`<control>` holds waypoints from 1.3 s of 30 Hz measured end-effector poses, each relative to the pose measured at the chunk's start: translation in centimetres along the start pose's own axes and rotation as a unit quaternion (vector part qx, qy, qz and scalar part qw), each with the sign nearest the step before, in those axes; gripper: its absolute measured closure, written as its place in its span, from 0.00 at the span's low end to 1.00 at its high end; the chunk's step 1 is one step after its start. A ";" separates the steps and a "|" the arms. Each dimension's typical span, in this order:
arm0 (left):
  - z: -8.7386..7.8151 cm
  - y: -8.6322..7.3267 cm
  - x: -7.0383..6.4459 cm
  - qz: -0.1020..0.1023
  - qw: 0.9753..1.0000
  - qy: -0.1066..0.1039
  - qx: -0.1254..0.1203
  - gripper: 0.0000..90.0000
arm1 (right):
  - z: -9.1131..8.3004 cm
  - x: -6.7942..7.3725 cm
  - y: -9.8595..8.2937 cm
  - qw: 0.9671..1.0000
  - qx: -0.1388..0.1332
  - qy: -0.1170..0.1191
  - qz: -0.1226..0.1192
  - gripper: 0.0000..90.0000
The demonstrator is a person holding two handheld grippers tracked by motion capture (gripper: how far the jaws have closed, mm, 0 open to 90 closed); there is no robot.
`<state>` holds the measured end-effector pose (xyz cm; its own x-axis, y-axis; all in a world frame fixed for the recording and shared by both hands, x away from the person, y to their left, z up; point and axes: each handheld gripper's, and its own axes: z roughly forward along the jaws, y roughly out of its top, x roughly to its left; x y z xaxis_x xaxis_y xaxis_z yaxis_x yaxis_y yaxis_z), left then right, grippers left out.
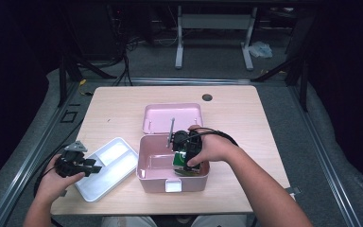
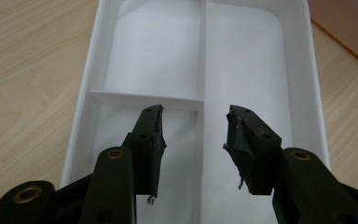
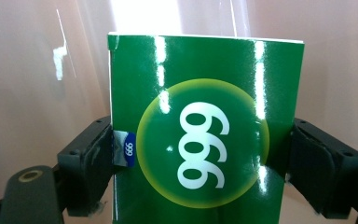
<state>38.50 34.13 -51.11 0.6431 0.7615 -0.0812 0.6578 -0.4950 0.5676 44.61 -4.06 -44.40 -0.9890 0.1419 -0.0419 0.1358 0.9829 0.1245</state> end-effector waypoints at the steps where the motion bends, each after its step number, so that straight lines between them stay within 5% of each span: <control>1: 0.0 0.0 0.0 0.000 1.000 0.000 0.000 0.62 | 0.1 0.0 0.0 1.000 -0.007 -0.007 0.002 0.17; 9: 0.0 0.0 0.0 0.003 1.000 0.000 0.002 0.62 | 0.6 0.0 0.2 1.000 0.004 -0.006 0.014 0.16; 20: 0.3 0.1 -0.2 0.003 1.000 0.003 0.006 0.61 | -0.9 -0.3 -1.0 0.999 -0.033 -0.008 0.040 0.16; 39: 0.6 0.5 0.1 -0.005 1.000 0.014 0.019 0.69 | -6.0 0.3 -5.4 0.988 -0.124 -0.030 0.086 0.29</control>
<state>39.13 33.76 -51.34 0.6256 0.7776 -0.0634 0.6788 -0.5025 0.5355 43.26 -10.08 -39.18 -0.9461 0.3191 -0.0558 0.2765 0.8853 0.3738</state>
